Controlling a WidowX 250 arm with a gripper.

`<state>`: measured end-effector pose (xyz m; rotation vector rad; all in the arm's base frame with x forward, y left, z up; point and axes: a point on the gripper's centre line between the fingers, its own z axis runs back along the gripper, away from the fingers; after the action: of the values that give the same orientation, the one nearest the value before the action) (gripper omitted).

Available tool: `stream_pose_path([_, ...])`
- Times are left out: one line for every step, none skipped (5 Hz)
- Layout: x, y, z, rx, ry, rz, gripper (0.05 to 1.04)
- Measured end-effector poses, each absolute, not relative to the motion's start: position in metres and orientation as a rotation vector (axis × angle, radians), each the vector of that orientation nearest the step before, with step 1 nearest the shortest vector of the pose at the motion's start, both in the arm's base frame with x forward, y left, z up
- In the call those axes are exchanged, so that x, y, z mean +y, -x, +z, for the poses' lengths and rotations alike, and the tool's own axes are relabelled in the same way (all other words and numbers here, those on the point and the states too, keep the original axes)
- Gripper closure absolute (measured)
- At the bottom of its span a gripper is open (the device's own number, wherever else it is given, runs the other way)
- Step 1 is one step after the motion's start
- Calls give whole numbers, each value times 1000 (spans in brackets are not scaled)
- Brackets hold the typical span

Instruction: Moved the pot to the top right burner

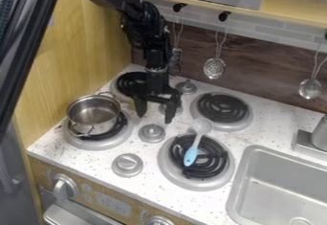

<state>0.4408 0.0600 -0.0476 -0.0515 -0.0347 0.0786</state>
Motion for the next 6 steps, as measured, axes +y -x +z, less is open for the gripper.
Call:
stream_pose_path([61,-434,-36,-54,72,62,84])
stream_pose_path([75,-428,-15,-115,46,63,84])
stream_pose_path([89,-422,-2,-174,68,93,84])
stream_pose_path([100,-417,4,-158,38,84,84])
stream_pose_path([116,-406,3,-110,15,98,84])
stream_pose_path([117,-402,-8,-74,-20,71,84])
